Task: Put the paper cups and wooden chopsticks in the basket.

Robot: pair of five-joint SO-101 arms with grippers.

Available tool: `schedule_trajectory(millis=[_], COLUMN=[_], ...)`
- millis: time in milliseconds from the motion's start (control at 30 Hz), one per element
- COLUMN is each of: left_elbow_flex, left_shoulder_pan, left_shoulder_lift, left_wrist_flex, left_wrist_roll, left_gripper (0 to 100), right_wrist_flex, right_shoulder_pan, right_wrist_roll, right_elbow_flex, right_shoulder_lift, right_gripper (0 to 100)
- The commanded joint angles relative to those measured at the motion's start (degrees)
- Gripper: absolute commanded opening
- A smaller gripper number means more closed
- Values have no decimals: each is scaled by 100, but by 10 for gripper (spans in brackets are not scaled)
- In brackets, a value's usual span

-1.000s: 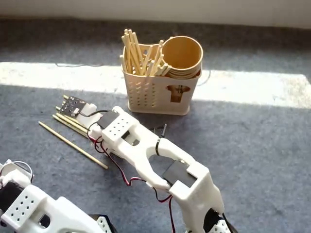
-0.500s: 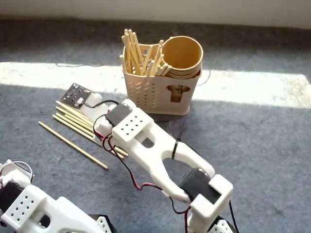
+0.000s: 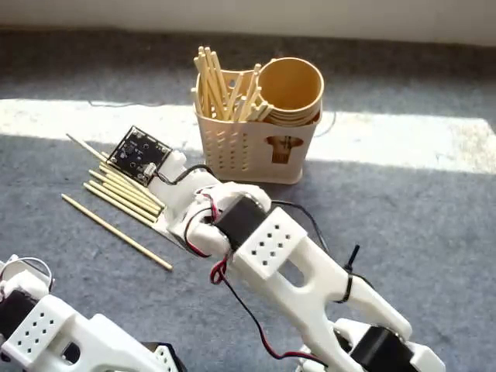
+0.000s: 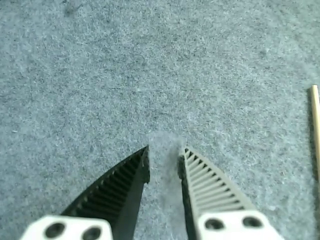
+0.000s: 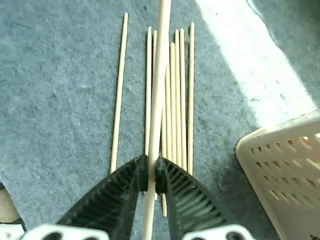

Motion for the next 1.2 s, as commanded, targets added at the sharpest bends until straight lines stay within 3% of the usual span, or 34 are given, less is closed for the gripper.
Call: schedule_trajectory(millis=[0, 133, 467, 767, 1167], left_elbow_flex=[-22, -22, -22, -13, -13], left_shoulder_pan=[101, 101, 101, 101, 101], left_shoulder_lift=[-84, -84, -84, -84, -84], left_wrist_flex=[-114, -114, -114, -193, -193], left_wrist_roll=[44, 44, 26, 26, 26], left_gripper=[105, 105, 105, 105, 105], right_wrist_flex=[-145, -295, -2149, -3512, -7749], right_shoulder_pan=[-22, 207, 1262, 1657, 2185], right_wrist_roll=[-53, -26, -53, -53, -53], right_elbow_flex=[-48, -110, -259, -110, 2677], right_shoulder_lift=[-787, -1262, -1692, -1648, -1657], right_gripper=[5, 5, 5, 8, 6])
